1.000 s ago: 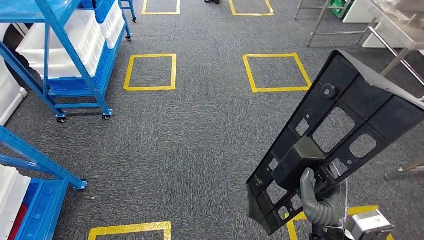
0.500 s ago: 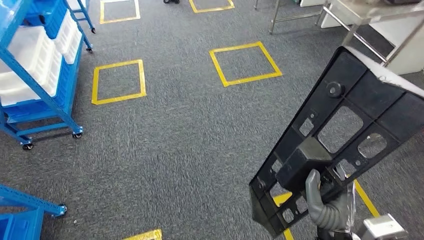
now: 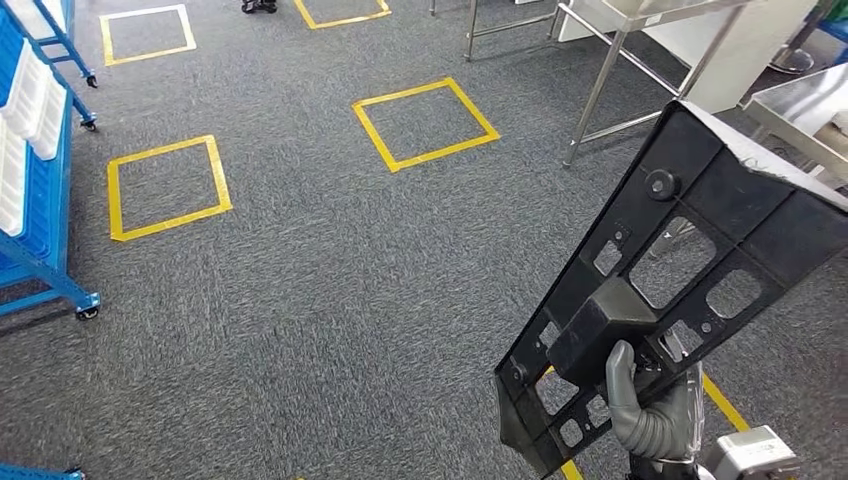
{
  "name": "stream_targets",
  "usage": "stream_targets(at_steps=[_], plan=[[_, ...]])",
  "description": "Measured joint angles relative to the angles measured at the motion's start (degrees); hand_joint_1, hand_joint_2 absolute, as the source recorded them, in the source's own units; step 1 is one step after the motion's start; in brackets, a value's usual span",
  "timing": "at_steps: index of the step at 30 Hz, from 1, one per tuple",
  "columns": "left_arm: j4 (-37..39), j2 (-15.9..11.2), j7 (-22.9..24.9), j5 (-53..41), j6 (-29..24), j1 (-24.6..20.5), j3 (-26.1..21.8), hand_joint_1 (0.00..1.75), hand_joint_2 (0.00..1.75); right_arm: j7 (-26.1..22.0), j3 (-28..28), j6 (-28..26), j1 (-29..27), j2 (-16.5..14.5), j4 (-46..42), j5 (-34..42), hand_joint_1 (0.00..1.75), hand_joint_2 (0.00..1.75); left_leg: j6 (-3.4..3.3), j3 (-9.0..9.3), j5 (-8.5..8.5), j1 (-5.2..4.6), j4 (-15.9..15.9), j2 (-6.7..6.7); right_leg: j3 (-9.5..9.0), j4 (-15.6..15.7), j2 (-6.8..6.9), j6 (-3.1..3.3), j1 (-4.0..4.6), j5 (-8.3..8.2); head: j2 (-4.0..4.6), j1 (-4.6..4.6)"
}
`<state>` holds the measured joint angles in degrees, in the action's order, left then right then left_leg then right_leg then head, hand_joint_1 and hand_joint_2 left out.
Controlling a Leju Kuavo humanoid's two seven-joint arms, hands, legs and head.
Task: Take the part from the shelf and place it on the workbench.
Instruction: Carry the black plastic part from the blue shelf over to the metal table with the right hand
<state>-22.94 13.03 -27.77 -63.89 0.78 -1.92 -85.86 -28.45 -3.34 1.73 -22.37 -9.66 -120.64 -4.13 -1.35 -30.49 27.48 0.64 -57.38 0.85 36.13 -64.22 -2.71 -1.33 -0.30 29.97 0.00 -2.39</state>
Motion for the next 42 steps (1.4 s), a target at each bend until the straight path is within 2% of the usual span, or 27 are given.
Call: stream_targets(at_steps=[1,2,3,4,5,7,9,10,12,14,16,18,19,20,21,23,25,27,29,31,33,34,35,36,38,40,42], plan=[[0.07,-0.09,0.03,0.04,0.01,0.12,-0.08,0.00,0.00,-0.01,0.00,0.00,0.03,0.10,0.08,0.02,1.75,1.75,-0.11,-0.02,0.03,-0.09,0.04,-0.80,1.90,-3.80,1.43,-0.27,-0.04,1.94,0.00,0.01],[0.11,-0.16,0.07,0.04,0.02,0.24,-0.15,0.00,0.00,-0.01,0.00,0.00,0.01,0.20,0.17,0.02,1.75,1.75,-0.19,-0.04,0.12,-0.17,0.02,-1.67,3.77,-7.56,2.08,-0.50,-0.16,3.48,0.00,0.01],[0.15,-0.21,0.11,0.04,0.02,0.32,-0.19,0.00,0.00,-0.01,0.00,0.00,-0.07,0.27,0.26,0.02,1.75,1.75,-0.22,-0.02,0.21,-0.22,0.01,-2.52,4.96,-9.91,2.33,-0.63,-0.27,4.02,0.00,0.01],[0.19,-0.25,0.13,0.04,0.03,0.36,-0.21,0.00,0.00,-0.01,0.00,0.00,-0.14,0.32,0.31,0.02,1.75,1.75,-0.19,0.06,0.32,-0.24,0.01,-3.31,5.08,-10.14,2.48,-0.68,-0.34,3.43,0.00,0.01],[0.23,-0.26,0.14,0.04,0.04,0.35,-0.22,0.00,0.00,-0.01,0.00,0.00,-0.17,0.34,0.34,0.02,1.75,1.75,-0.12,0.22,0.46,-0.25,0.01,-4.05,3.95,-8.01,2.78,-0.62,-0.36,1.84,0.00,0.01],[0.40,-0.27,0.14,0.04,0.05,0.29,-0.23,0.00,0.00,-0.01,0.00,0.00,-0.15,0.35,0.36,0.02,1.75,1.75,0.17,0.73,0.82,-0.32,0.01,-5.32,-0.44,0.14,4.90,-0.08,-0.05,-1.78,0.00,0.00],[0.56,-0.27,0.15,0.04,0.05,0.26,-0.23,0.00,0.00,-0.03,0.00,0.00,-0.11,0.37,0.34,0.02,1.75,1.75,0.68,1.14,1.19,-0.48,-0.01,-6.38,-3.12,5.38,6.76,0.72,0.55,-3.23,0.00,0.00],[0.59,-0.27,0.16,0.04,0.05,0.23,-0.23,0.00,0.00,-0.04,0.00,0.00,-0.10,0.39,0.34,0.02,1.75,1.75,0.99,1.28,1.30,-0.52,0.03,-6.92,-3.23,5.88,6.85,1.07,0.82,-3.08,0.00,-0.01],[0.65,-0.30,0.18,0.04,0.05,0.10,-0.23,0.00,0.00,-0.04,0.00,0.00,-0.22,0.41,0.32,0.02,1.75,1.75,1.61,1.61,1.57,-0.47,0.10,-7.71,-3.21,6.19,5.44,1.65,0.71,-3.33,0.00,0.00],[0.70,-0.36,0.14,0.05,0.07,-0.02,-0.24,0.00,0.00,-0.08,0.01,0.00,-0.29,0.43,0.32,0.18,1.75,1.75,2.17,1.04,3.04,-0.41,-1.84,-5.64,-3.59,6.89,4.17,2.23,0.27,-3.69,0.00,-0.01],[0.84,-0.48,0.10,0.10,0.12,0.05,-0.29,0.00,0.00,-0.13,0.03,0.06,-0.19,0.45,0.39,0.60,1.75,1.75,2.43,-1.99,6.39,-0.33,-8.28,-2.41,-3.79,7.19,2.93,2.69,0.12,-3.83,0.00,-0.03],[1.08,-0.59,0.11,0.19,0.17,0.26,-0.40,0.00,0.00,-0.15,0.04,0.17,-0.11,0.49,0.59,0.95,1.75,1.75,2.50,-5.59,8.77,-0.28,-15.16,-1.41,-3.81,7.10,1.43,2.91,0.20,-3.78,0.00,-0.03],[1.21,-0.63,0.13,0.26,0.18,0.37,-0.49,0.00,0.00,-0.16,0.07,0.21,-0.07,0.52,0.75,1.03,1.75,1.75,2.51,-6.34,8.34,-0.26,-16.16,-1.29,-3.84,7.01,0.56,2.93,0.21,-3.76,0.00,-0.03],[1.33,-0.68,0.13,0.33,0.17,0.41,-0.56,0.00,0.00,-0.16,0.10,0.23,0.02,0.57,0.92,1.05,1.75,1.75,2.48,-5.97,6.73,-0.21,-14.75,-1.14,-3.90,6.89,-0.35,2.88,0.20,-3.72,0.00,-0.03],[1.44,-0.73,0.14,0.44,0.13,0.44,-0.66,0.00,0.00,-0.17,0.18,0.24,0.13,0.64,1.08,1.07,1.75,1.75,2.41,-4.67,4.34,-0.13,-11.33,-0.56,-3.95,6.73,-1.23,2.78,0.16,-3.65,0.00,-0.03],[1.62,-0.81,0.14,0.71,-0.04,0.43,-0.89,0.00,0.00,-0.19,0.49,0.25,0.48,0.81,1.36,1.10,1.75,1.75,2.15,-1.71,0.94,0.14,-3.86,2.15,-3.76,6.22,-2.75,2.42,0.14,-3.44,0.00,-0.02],[1.79,-0.84,0.17,0.93,-0.15,0.45,-1.17,0.00,0.00,-0.21,0.94,0.26,0.81,0.99,1.61,1.12,1.75,1.75,1.85,-0.60,0.40,0.17,-0.88,3.76,-3.25,5.85,-4.04,1.78,0.03,-3.42,0.00,-0.02],[1.98,-0.84,0.20,1.04,-0.17,0.35,-1.33,0.00,0.00,-0.17,1.23,0.25,0.96,1.20,1.76,1.12,1.75,1.75,1.28,-0.39,0.24,0.10,-0.51,2.65,-2.87,5.89,-5.12,0.98,-0.12,-3.60,0.00,-0.03],[2.11,-0.87,0.18,1.08,-0.18,0.15,-1.39,0.00,0.00,-0.07,1.40,0.21,1.21,1.41,1.85,1.10,1.75,1.75,0.54,-0.09,-0.13,0.24,0.05,1.21,-2.09,4.41,-2.88,0.30,0.01,-2.56,0.00,0.00],[2.20,-0.93,0.16,1.20,-0.21,0.11,-1.54,0.00,0.00,0.07,1.79,0.13,1.84,1.66,2.08,1.03,1.75,1.75,0.11,0.01,-0.25,0.19,0.38,-0.35,0.73,-1.38,0.98,-0.28,0.00,0.74,0.00,0.02],[2.25,-1.03,0.16,1.41,-0.23,0.16,-1.70,0.00,0.00,0.19,2.32,0.03,2.29,1.87,2.46,0.98,1.75,1.75,0.01,0.00,-0.09,0.07,0.37,-1.98,4.35,-8.49,2.30,-0.71,-0.31,3.62,0.00,0.01],[2.27,-1.08,0.16,1.50,-0.23,0.13,-1.74,0.00,0.00,0.24,2.53,0.01,2.36,1.95,2.68,0.97,1.75,1.75,0.04,0.06,0.02,0.05,0.36,-2.78,5.09,-9.88,2.46,-0.84,-0.45,3.57,0.00,0.01],[2.31,-1.10,0.16,1.57,-0.23,0.08,-1.75,0.00,0.00,0.29,2.70,-0.01,2.43,2.03,2.86,0.96,1.75,1.75,0.12,0.18,0.16,0.05,0.36,-3.53,4.71,-9.11,2.65,-0.90,-0.53,2.49,0.00,0.01],[2.38,-1.12,0.16,1.61,-0.23,0.01,-1.76,0.00,0.00,0.33,2.84,-0.01,2.55,2.12,3.01,0.95,1.75,1.75,0.24,0.40,0.32,0.05,0.36,-4.23,3.09,-6.01,3.14,-0.86,-0.55,0.54,0.00,0.01],[2.51,-1.13,0.16,1.64,-0.24,-0.12,-1.76,0.00,0.00,0.41,3.15,0.00,2.96,2.26,3.17,0.93,1.75,1.75,0.68,0.96,0.75,-0.12,0.33,-5.43,-1.21,2.09,5.78,-0.29,-0.21,-2.74,0.00,0.01],[2.56,-1.16,0.14,1.66,-0.26,-0.21,-1.79,0.00,0.00,0.47,3.51,0.00,3.36,2.32,3.29,0.93,1.75,1.75,1.25,1.39,1.12,-0.34,0.32,-6.47,-3.11,5.93,7.43,0.59,0.34,-3.54,0.00,0.01],[2.57,-1.20,0.12,1.68,-0.27,-0.37,-1.81,0.00,0.00,0.52,3.72,0.00,3.48,2.37,3.37,0.93,1.75,1.75,1.85,1.80,1.39,-0.41,0.49,-7.59,-3.02,6.11,6.27,1.28,0.48,-3.50,0.00,0.01]])
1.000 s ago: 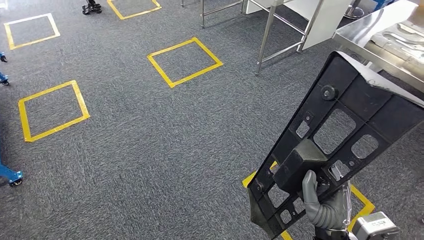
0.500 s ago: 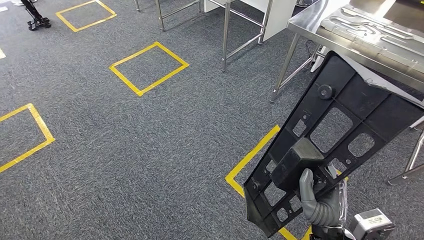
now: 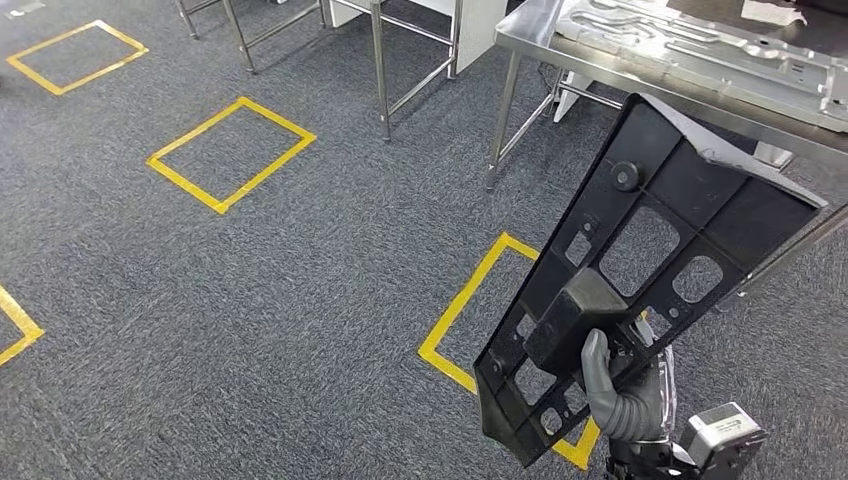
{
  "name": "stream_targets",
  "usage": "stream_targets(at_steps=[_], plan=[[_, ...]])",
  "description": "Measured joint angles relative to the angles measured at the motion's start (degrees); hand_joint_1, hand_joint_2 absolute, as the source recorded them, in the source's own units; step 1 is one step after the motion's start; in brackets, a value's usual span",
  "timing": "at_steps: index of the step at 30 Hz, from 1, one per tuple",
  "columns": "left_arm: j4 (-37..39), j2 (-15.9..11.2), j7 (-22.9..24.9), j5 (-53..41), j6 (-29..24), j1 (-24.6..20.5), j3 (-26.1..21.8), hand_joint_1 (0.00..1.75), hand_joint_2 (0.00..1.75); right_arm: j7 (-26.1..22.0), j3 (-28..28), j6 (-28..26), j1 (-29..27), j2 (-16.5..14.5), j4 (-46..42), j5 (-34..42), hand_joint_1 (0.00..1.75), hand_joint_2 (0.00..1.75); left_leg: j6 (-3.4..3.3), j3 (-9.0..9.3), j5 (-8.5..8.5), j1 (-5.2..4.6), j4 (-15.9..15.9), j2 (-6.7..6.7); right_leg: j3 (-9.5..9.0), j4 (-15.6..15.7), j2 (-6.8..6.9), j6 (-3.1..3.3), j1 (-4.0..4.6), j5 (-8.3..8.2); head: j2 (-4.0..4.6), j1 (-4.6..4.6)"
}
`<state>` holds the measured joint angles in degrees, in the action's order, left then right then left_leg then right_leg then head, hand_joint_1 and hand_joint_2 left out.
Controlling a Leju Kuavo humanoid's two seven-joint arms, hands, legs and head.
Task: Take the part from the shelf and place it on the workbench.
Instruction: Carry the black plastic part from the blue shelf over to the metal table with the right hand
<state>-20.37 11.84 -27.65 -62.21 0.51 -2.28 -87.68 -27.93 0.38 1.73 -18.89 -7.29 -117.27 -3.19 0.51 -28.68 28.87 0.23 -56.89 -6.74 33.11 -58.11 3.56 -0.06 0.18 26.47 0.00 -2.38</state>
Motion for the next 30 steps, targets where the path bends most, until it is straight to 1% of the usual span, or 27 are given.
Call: stream_targets(at_steps=[1,2,3,4,5,6,7,8,9,10,11,12,13,14,15,16,18,19,20,21,22,23,24,26,27,28,30], plan=[[0.00,-0.03,-0.01,0.01,0.00,-0.08,-0.01,0.00,0.00,0.01,0.05,0.00,-0.02,0.03,0.01,0.00,1.75,1.75,0.33,0.16,0.31,0.08,-0.19,0.34,-0.12,0.24,-0.69,0.29,-0.14,-0.12,0.00,-0.01],[0.01,-0.08,-0.02,0.01,0.00,-0.12,-0.02,0.00,0.00,0.02,0.11,-0.01,0.07,0.05,0.04,0.00,1.75,1.75,0.60,-0.08,1.07,0.16,-1.15,1.47,-0.29,0.51,-1.38,0.64,-0.31,-0.25,0.00,-0.02],[0.01,-0.12,-0.02,0.01,-0.01,-0.13,-0.04,0.00,0.00,0.03,0.21,-0.01,0.22,0.07,0.08,0.00,1.75,1.75,0.81,-0.92,2.37,0.27,-3.24,3.02,-0.48,0.77,-2.06,1.02,-0.50,-0.40,0.00,-0.03],[0.02,-0.19,-0.03,0.01,-0.01,-0.08,-0.09,0.00,0.00,0.03,0.34,-0.01,0.35,0.08,0.15,0.00,1.75,1.75,0.92,-2.49,4.13,0.40,-6.62,4.80,-0.53,0.86,-2.74,1.31,-0.53,-0.44,0.00,-0.04],[0.03,-0.24,-0.02,0.02,0.00,0.00,-0.16,0.00,0.00,0.06,0.45,-0.01,0.51,0.09,0.25,0.00,1.75,1.75,0.97,-4.51,5.96,0.44,-10.63,5.82,-0.51,0.85,-3.49,1.55,-0.50,-0.42,0.00,-0.04],[0.07,-0.29,0.02,0.02,0.00,0.11,-0.22,0.00,0.00,0.10,0.54,0.00,0.56,0.10,0.37,0.00,1.75,1.75,1.03,-6.41,7.21,0.47,-14.20,6.19,-0.52,0.81,-4.31,1.70,-0.43,-0.39,0.00,-0.04],[0.14,-0.35,0.06,0.02,0.00,0.20,-0.27,0.00,0.00,0.14,0.58,0.00,0.58,0.14,0.51,0.00,1.75,1.75,1.07,-7.71,7.45,0.48,-16.34,6.33,-0.54,0.73,-5.17,1.74,-0.38,-0.35,0.00,-0.04],[0.22,-0.40,0.10,0.02,0.00,0.25,-0.29,0.00,0.00,0.21,0.63,0.00,0.62,0.18,0.66,0.00,1.75,1.75,1.06,-7.98,6.40,0.48,-16.16,6.40,-0.60,0.62,-6.07,1.71,-0.36,-0.30,0.00,-0.04],[0.32,-0.46,0.15,0.01,-0.03,0.27,-0.30,0.00,0.00,0.28,0.72,0.00,0.70,0.25,0.81,0.00,1.75,1.75,0.99,-7.21,4.32,0.50,-13.75,6.62,-0.68,0.48,-6.97,1.62,-0.37,-0.23,0.00,-0.04],[0.40,-0.55,0.19,-0.01,-0.07,0.27,-0.30,0.00,0.00,0.36,0.84,0.00,0.81,0.31,0.93,0.00,1.75,1.75,0.85,-5.75,1.85,0.54,-9.82,7.46,-0.73,0.30,-7.81,1.48,-0.40,-0.12,0.00,-0.04],[0.46,-0.63,0.23,-0.02,-0.11,0.26,-0.32,0.00,0.00,0.47,0.99,-0.08,0.99,0.36,1.04,-0.03,1.75,1.75,0.68,-4.24,0.12,0.62,-6.01,8.70,-0.69,0.10,-8.55,1.28,-0.36,0.01,0.00,-0.04],[0.52,-0.69,0.28,-0.03,-0.16,0.25,-0.35,0.00,0.00,0.68,1.17,-0.40,1.21,0.41,1.14,-0.13,1.75,1.75,0.51,-3.12,-0.90,0.69,-3.16,9.77,-0.56,-0.11,-9.23,1.03,-0.37,0.09,0.00,-0.05],[0.60,-0.74,0.32,-0.04,-0.17,0.24,-0.38,0.00,0.00,0.99,1.33,-1.03,1.40,0.47,1.20,-0.38,1.75,1.75,0.32,-2.56,-1.12,0.66,-1.62,10.59,-0.36,-0.23,-9.79,0.71,-0.43,0.12,0.00,-0.05],[0.69,-0.78,0.33,-0.05,-0.09,0.19,-0.42,0.00,0.00,1.41,1.46,-2.05,1.54,0.56,1.25,-0.80,1.75,1.75,0.10,-2.41,-0.84,0.58,-1.25,10.69,-0.20,-0.24,-10.28,0.34,-0.51,0.10,0.00,-0.05],[0.77,-0.81,0.32,-0.07,0.03,0.11,-0.44,0.00,0.00,1.90,1.57,-3.30,1.61,0.69,1.28,-1.31,1.75,1.75,-0.20,-2.31,-0.93,0.59,-0.97,10.30,-0.07,-0.18,-10.72,-0.07,-0.57,0.05,0.00,-0.05],[0.86,-0.86,0.31,-0.09,0.18,0.00,-0.44,0.00,0.00,2.30,1.62,-4.50,1.59,0.89,1.29,-1.78,1.75,1.75,-0.56,-2.15,-1.05,0.65,-0.69,9.90,-0.02,-0.26,-10.38,-0.41,-0.61,0.11,0.00,-0.04],[0.98,-0.97,0.26,-0.11,0.37,-0.08,-0.45,0.00,0.00,2.74,1.75,-6.26,1.73,1.32,1.29,-2.27,1.75,1.75,-1.31,-1.77,-1.30,0.92,-0.13,9.12,1.11,-2.68,-7.60,-1.10,-0.49,1.59,0.00,-0.03],[1.03,-1.04,0.24,-0.12,0.41,-0.02,-0.48,0.00,0.00,2.79,1.84,-6.72,1.83,1.53,1.30,-2.32,1.75,1.75,-1.56,-1.66,-1.31,0.91,0.00,8.69,2.51,-5.54,-5.85,-1.40,-0.59,3.13,0.00,-0.02],[1.05,-1.12,0.22,-0.13,0.47,0.09,-0.52,0.00,0.00,2.79,1.94,-6.99,1.94,1.67,1.31,-2.33,1.75,1.75,-1.71,-1.60,-1.23,0.86,0.04,8.30,4.43,-9.18,-4.68,-1.74,-0.68,4.93,0.00,-0.01],[1.09,-1.20,0.22,-0.13,0.55,0.20,-0.59,0.00,0.00,2.79,2.04,-7.15,1.98,1.79,1.33,-2.36,1.75,1.75,-1.75,-1.54,-1.09,0.83,0.02,7.85,6.48,-12.89,-4.24,-2.01,-0.88,6.33,0.00,-0.02],[1.13,-1.25,0.23,-0.15,0.66,0.27,-0.66,0.00,0.00,2.79,2.14,-7.23,1.96,1.87,1.37,-2.45,1.75,1.75,-1.70,-1.42,-0.94,0.83,0.01,7.50,7.95,-15.33,-4.06,-2.23,-1.07,6.82,0.00,-0.02],[1.19,-1.29,0.23,-0.17,0.75,0.30,-0.72,0.00,0.00,2.79,2.24,-7.31,1.95,1.94,1.40,-2.58,1.75,1.75,-1.59,-1.21,-0.72,0.84,0.00,7.22,8.42,-15.79,-3.95,-2.39,-1.25,6.15,0.00,-0.02],[1.27,-1.31,0.25,-0.21,0.80,0.28,-0.75,0.00,0.00,2.79,2.33,-7.39,1.95,2.01,1.44,-2.74,1.75,1.75,-1.45,-0.87,-0.47,0.86,-0.01,6.99,7.72,-14.06,-3.83,-2.46,-1.40,4.44,0.00,-0.02],[1.46,-1.32,0.28,-0.26,0.84,0.18,-0.76,0.00,0.00,2.79,2.51,-7.62,1.97,2.14,1.45,-3.03,1.75,1.75,-1.02,-0.05,0.18,0.83,-0.01,6.73,3.97,-6.54,-3.42,-2.31,-1.46,0.42,0.00,-0.01],[1.55,-1.33,0.31,-0.28,0.84,0.10,-0.78,0.00,0.00,2.77,2.64,-7.79,1.99,2.17,1.44,-3.14,1.75,1.75,-0.73,0.22,0.54,0.74,-0.06,6.63,2.33,-3.35,-3.25,-2.05,-1.32,-0.59,0.00,-0.01],[1.63,-1.35,0.34,-0.28,0.80,0.03,-0.79,0.00,0.00,2.75,2.76,-7.97,1.98,2.20,1.43,-3.26,1.75,1.75,-0.42,0.41,0.85,0.66,-0.04,6.55,1.35,-1.42,-3.14,-1.69,-1.14,-0.85,0.00,-0.01],[1.78,-1.40,0.44,-0.28,0.63,-0.16,-0.80,0.00,0.00,2.73,2.97,-8.30,1.92,2.23,1.40,-3.63,1.75,1.75,0.25,0.75,1.31,0.55,0.22,6.35,0.92,-0.60,-3.26,-0.85,-0.79,-0.20,0.00,-0.03]])
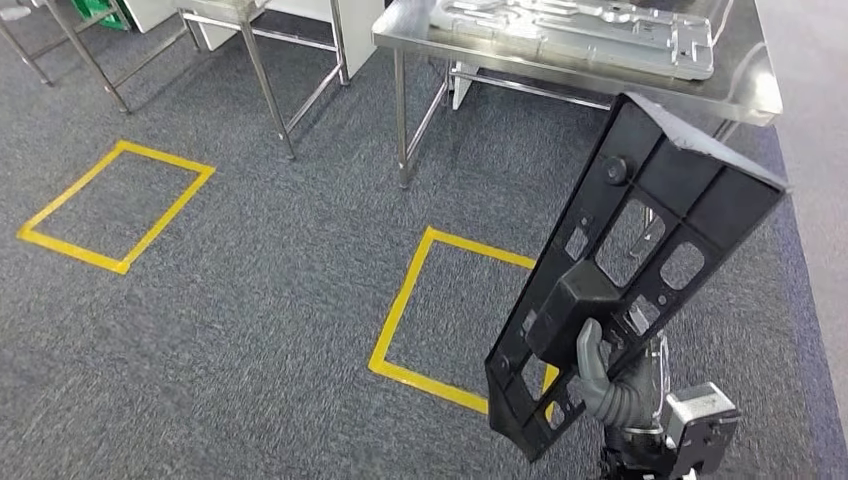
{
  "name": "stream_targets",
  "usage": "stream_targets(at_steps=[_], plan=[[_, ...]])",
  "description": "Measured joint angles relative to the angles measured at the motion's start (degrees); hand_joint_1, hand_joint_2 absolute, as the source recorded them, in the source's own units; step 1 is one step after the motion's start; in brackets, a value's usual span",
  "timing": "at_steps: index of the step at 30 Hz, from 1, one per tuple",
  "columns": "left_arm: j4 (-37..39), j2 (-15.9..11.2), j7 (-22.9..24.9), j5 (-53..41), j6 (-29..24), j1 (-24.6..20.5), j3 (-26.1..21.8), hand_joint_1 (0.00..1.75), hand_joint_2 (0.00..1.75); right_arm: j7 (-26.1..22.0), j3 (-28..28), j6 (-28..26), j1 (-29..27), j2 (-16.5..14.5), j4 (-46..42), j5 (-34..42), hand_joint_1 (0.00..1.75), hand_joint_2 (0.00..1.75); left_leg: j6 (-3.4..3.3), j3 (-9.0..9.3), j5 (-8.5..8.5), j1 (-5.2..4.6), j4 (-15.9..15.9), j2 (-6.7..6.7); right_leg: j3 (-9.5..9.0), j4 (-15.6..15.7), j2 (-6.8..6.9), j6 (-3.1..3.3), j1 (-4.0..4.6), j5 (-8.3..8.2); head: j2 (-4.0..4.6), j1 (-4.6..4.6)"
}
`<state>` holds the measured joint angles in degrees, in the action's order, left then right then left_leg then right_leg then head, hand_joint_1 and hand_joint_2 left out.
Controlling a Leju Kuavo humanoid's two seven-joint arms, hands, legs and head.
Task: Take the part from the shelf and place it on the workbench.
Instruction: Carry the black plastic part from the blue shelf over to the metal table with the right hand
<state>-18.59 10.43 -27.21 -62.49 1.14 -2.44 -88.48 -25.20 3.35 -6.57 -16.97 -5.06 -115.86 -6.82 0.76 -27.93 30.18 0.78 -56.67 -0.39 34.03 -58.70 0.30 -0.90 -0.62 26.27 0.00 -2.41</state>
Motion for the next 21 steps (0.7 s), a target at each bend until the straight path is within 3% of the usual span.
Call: stream_targets(at_steps=[2,4,6,7,8,9,11,12,13,16,18,19,21], plan=[[0.10,-0.10,0.14,0.01,-0.30,-0.18,0.00,0.00,0.00,-0.02,0.10,-0.30,-0.08,0.01,-0.09,-0.40,1.75,1.75,0.61,0.53,0.54,0.06,-0.14,-0.17,-0.64,0.44,-0.20,0.82,-0.17,0.27,0.00,-0.01],[0.14,-0.28,0.25,0.01,-0.49,-0.34,0.00,0.00,0.00,-0.04,0.27,-0.54,-0.08,0.01,-0.25,-0.58,1.75,1.75,0.93,-1.24,2.65,0.13,-4.58,-0.15,-1.64,0.96,-0.25,1.64,-0.37,0.62,0.00,-0.03],[0.23,-0.40,0.42,0.02,-0.55,-0.35,0.00,0.00,0.00,-0.03,0.51,-0.60,-0.07,0.02,-0.30,-0.73,1.75,1.75,0.99,-6.30,5.74,0.15,-13.27,-0.09,-2.38,1.03,-0.30,2.22,-0.15,1.32,0.00,-0.04],[0.29,-0.43,0.52,0.03,-0.59,-0.28,-0.01,0.00,0.00,-0.01,0.64,-0.59,-0.09,0.03,-0.28,-0.84,1.75,1.75,0.98,-8.73,6.28,0.15,-16.62,-0.09,-2.78,1.03,-0.43,2.34,-0.02,1.72,0.00,-0.04],[0.34,-0.45,0.60,0.05,-0.62,-0.18,-0.02,0.00,0.00,0.02,0.77,-0.56,-0.10,0.03,-0.26,-0.96,1.75,1.75,0.92,-10.37,5.63,0.15,-18.13,-0.09,-3.31,1.02,-0.60,2.39,0.09,2.17,0.00,-0.04],[0.38,-0.50,0.65,0.09,-0.64,-0.08,-0.03,0.00,0.00,0.04,0.91,-0.53,-0.09,0.04,-0.22,-1.09,1.75,1.75,0.76,-10.74,3.57,0.12,-17.02,-0.08,-4.02,1.02,-0.79,2.36,0.18,2.68,0.00,-0.04],[0.40,-0.67,0.70,0.19,-0.72,0.07,-0.08,0.00,0.00,0.07,1.20,-0.48,-0.01,0.05,-0.14,-1.31,1.75,1.75,0.10,-8.88,-2.11,-0.06,-9.88,-0.02,-5.61,1.04,-1.00,2.17,0.28,3.84,0.00,-0.03],[0.42,-0.75,0.73,0.24,-0.80,0.09,-0.12,0.00,0.00,0.11,1.35,-0.45,0.11,0.08,-0.08,-1.41,1.75,1.75,-0.25,-7.61,-3.89,-0.22,-6.22,0.01,-6.17,1.00,-1.11,1.94,0.41,4.41,0.00,-0.03],[0.44,-0.81,0.82,0.30,-0.92,0.09,-0.16,0.00,0.00,0.21,1.52,-0.44,0.25,0.10,-0.03,-1.48,1.75,1.75,-0.53,-6.73,-4.61,-0.40,-3.86,0.04,-6.48,1.05,-1.16,1.64,0.45,4.81,0.00,-0.02],[0.50,-0.78,1.15,0.67,-1.44,0.06,-0.27,0.00,0.00,0.64,2.01,-0.44,0.61,0.32,0.13,-1.59,1.75,1.75,-1.28,-5.65,-3.88,-0.56,-1.79,0.21,-6.96,0.87,-1.22,0.48,0.43,4.84,0.00,-0.01],[0.53,-0.68,1.40,0.93,-1.76,0.11,-0.39,0.00,0.00,0.79,2.51,-0.59,0.93,0.62,0.20,-1.60,1.75,1.75,-1.88,-4.30,-3.67,-0.30,-0.75,0.33,-6.17,-1.59,-0.99,-0.11,0.32,4.86,0.00,0.02],[0.54,-0.62,1.57,1.11,-1.97,0.08,-0.46,0.00,0.00,0.83,2.85,-0.66,1.17,0.79,0.23,-1.61,1.75,1.75,-2.11,-3.53,-3.54,-0.16,-0.32,0.38,-4.61,-4.33,-0.87,-0.41,0.21,5.48,0.00,0.02],[0.54,-0.58,1.91,1.64,-2.48,0.06,-0.54,0.00,0.00,0.88,3.50,-0.68,1.50,1.09,0.43,-1.67,1.75,1.75,-2.32,-2.65,-3.00,-0.09,0.04,0.40,0.22,-11.09,-0.74,-1.08,-0.07,8.05,0.00,0.03]])
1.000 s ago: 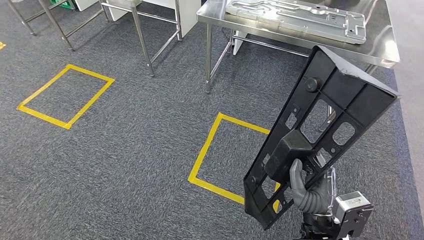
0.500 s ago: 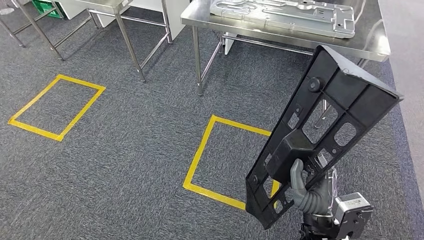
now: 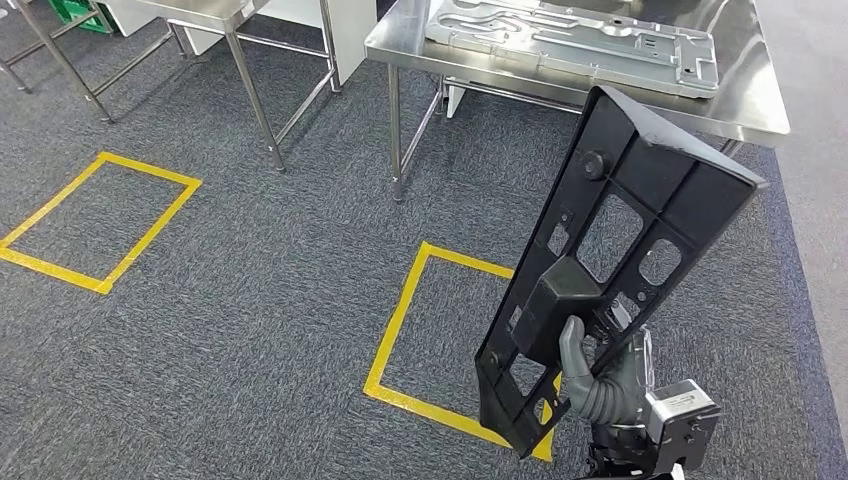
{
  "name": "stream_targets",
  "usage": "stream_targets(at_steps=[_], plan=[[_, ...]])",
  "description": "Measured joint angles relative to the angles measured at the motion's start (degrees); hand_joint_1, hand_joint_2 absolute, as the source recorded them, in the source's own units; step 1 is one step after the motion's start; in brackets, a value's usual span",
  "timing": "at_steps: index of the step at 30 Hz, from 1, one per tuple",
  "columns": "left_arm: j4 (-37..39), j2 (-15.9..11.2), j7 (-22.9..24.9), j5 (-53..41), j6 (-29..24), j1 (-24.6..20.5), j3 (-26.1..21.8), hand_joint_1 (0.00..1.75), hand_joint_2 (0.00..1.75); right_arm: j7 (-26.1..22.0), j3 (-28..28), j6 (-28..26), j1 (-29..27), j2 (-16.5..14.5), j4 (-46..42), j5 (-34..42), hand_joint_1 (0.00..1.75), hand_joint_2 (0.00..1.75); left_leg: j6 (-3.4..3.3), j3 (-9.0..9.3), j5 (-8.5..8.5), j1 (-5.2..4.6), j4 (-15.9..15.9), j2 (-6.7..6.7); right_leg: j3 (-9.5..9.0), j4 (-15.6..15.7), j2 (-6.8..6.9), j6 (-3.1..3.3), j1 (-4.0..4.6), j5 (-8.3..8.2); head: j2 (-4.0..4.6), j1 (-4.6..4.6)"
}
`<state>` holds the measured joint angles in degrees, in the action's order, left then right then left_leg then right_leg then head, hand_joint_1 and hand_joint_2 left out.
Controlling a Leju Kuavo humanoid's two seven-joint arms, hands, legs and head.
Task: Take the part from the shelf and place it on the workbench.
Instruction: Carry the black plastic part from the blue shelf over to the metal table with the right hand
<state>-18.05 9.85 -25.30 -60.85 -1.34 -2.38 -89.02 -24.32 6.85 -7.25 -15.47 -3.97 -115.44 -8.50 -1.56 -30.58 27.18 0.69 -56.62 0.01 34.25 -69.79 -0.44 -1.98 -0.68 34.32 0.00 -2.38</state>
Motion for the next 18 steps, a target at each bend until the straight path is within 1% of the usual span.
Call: stream_targets(at_steps=[1,2,3,4,5,6,7,8,9,10,11,12,13,14,15,16,17,18], plan=[[0.00,0.03,0.20,0.25,-0.26,0.03,-0.03,0.00,0.00,0.09,0.35,-0.01,0.08,0.14,0.16,-0.03,1.75,1.75,0.02,0.41,0.41,0.01,0.05,0.03,2.36,-2.56,0.03,-0.29,-0.15,1.25,0.00,-0.01],[0.00,0.10,0.38,0.53,-0.47,0.12,-0.05,0.00,0.00,0.27,0.68,-0.01,0.15,0.30,0.37,0.06,1.75,1.75,0.13,0.98,0.91,0.03,0.06,0.08,3.95,-3.50,0.08,-0.48,-0.30,1.72,0.00,-0.01],[0.00,0.19,0.56,0.73,-0.67,0.21,-0.09,0.00,0.00,0.52,1.04,-0.01,0.25,0.46,0.56,0.22,1.75,1.75,0.26,1.71,1.48,0.07,0.06,0.12,4.64,-2.70,0.14,-0.57,-0.44,1.07,0.00,-0.01],[0.00,0.31,0.70,0.90,-0.83,0.28,-0.13,0.00,0.00,0.77,1.40,0.00,0.37,0.60,0.72,0.46,1.75,1.75,0.42,2.57,2.11,0.11,0.06,0.15,4.50,-0.27,0.23,-0.60,-0.56,-0.77,0.00,-0.01],[0.00,0.46,0.79,1.04,-0.95,0.33,-0.15,0.00,0.00,0.96,1.73,0.00,0.48,0.71,0.82,0.74,1.75,1.75,0.63,3.38,2.77,0.15,0.08,0.17,3.79,3.30,0.38,-0.49,-0.65,-3.73,0.00,0.00],[0.00,0.58,0.84,1.09,-1.04,0.31,-0.18,0.00,0.00,1.08,2.02,0.00,0.55,0.80,0.93,0.93,1.75,1.75,0.89,4.23,3.46,0.15,0.02,0.13,3.13,6.50,0.64,-0.28,-0.59,-6.31,0.00,-0.01],[0.00,0.66,0.87,1.13,-1.08,0.26,-0.20,0.00,0.00,1.13,2.26,0.01,0.64,0.87,1.03,1.07,1.75,1.75,1.24,4.84,4.06,0.10,0.02,0.06,2.63,8.77,0.95,0.11,-0.41,-8.13,0.00,0.04],[0.00,0.71,0.90,1.16,-1.12,0.20,-0.22,0.00,0.00,1.19,2.49,0.02,0.72,0.95,1.11,1.25,1.75,1.75,1.66,5.37,4.57,0.06,0.13,-0.06,2.38,9.97,1.02,0.59,-0.18,-9.15,0.00,0.09],[0.00,0.74,0.94,1.21,-1.18,0.17,-0.25,0.00,0.00,1.24,2.72,0.04,0.86,1.02,1.19,1.46,1.75,1.75,2.11,5.84,4.70,0.00,-0.01,-0.23,2.28,10.14,0.94,1.11,-0.02,-8.99,0.00,0.12],[0.00,0.78,1.00,1.29,-1.26,0.13,-0.25,0.00,0.00,1.29,2.94,0.06,1.04,1.08,1.20,1.71,1.75,1.75,2.53,6.01,4.56,-0.02,-0.39,-0.38,1.85,10.25,0.59,1.64,0.03,-8.82,0.00,0.16],[0.00,0.81,1.04,1.37,-1.37,0.11,-0.25,0.00,0.00,1.30,3.20,0.07,1.20,1.15,1.19,2.01,1.75,1.75,2.85,5.94,4.31,0.07,-1.42,-0.49,1.23,10.52,0.14,2.12,-0.03,-8.69,0.00,0.17],[0.00,0.84,1.09,1.47,-1.51,0.06,-0.25,0.00,0.00,1.30,3.44,0.07,1.40,1.21,1.20,2.24,1.75,1.75,3.05,5.26,4.06,0.15,-3.37,-0.51,0.52,10.80,-0.17,2.62,-0.10,-8.39,0.00,0.15],[0.00,0.87,1.12,1.55,-1.68,-0.03,-0.25,0.00,0.00,1.29,3.67,0.05,1.59,1.26,1.21,2.41,1.75,1.75,3.19,3.79,4.41,0.27,-6.15,-0.49,-0.20,11.00,-0.48,3.07,-0.08,-8.03,0.00,0.14],[0.00,0.91,1.12,1.63,-1.86,-0.07,-0.25,0.00,0.00,1.29,3.90,0.05,1.73,1.28,1.24,2.52,1.75,1.75,3.29,1.59,5.56,0.36,-9.59,-0.43,-0.79,11.15,-0.77,3.44,-0.04,-7.59,0.00,0.13],[0.00,0.95,1.13,1.71,-2.01,-0.07,-0.25,0.00,0.00,1.30,4.07,0.05,1.85,1.30,1.29,2.59,1.75,1.75,3.39,-0.92,7.26,0.38,-13.07,-0.39,-1.27,11.17,-1.17,3.70,0.07,-7.11,0.00,0.10],[0.00,0.99,1.13,1.76,-2.12,-0.01,-0.25,0.00,0.00,1.32,4.25,0.05,1.90,1.31,1.38,2.64,1.75,1.75,3.49,-3.36,9.08,0.40,-15.93,-0.38,-1.75,11.17,-1.68,3.81,0.18,-6.62,0.00,0.10],[0.00,1.03,1.14,1.81,-2.17,0.11,-0.25,0.00,0.00,1.35,4.38,0.06,1.90,1.32,1.48,2.70,1.75,1.75,3.54,-5.16,10.32,0.40,-17.37,-0.37,-2.30,11.16,-2.25,3.85,0.30,-6.12,0.00,0.09],[0.00,1.07,1.15,1.86,-2.18,0.23,-0.25,0.00,0.00,1.37,4.50,0.06,1.89,1.33,1.56,2.75,1.75,1.75,3.48,-6.13,10.36,0.39,-17.06,-0.33,-2.96,11.15,-2.86,3.84,0.41,-5.60,0.00,0.08]])
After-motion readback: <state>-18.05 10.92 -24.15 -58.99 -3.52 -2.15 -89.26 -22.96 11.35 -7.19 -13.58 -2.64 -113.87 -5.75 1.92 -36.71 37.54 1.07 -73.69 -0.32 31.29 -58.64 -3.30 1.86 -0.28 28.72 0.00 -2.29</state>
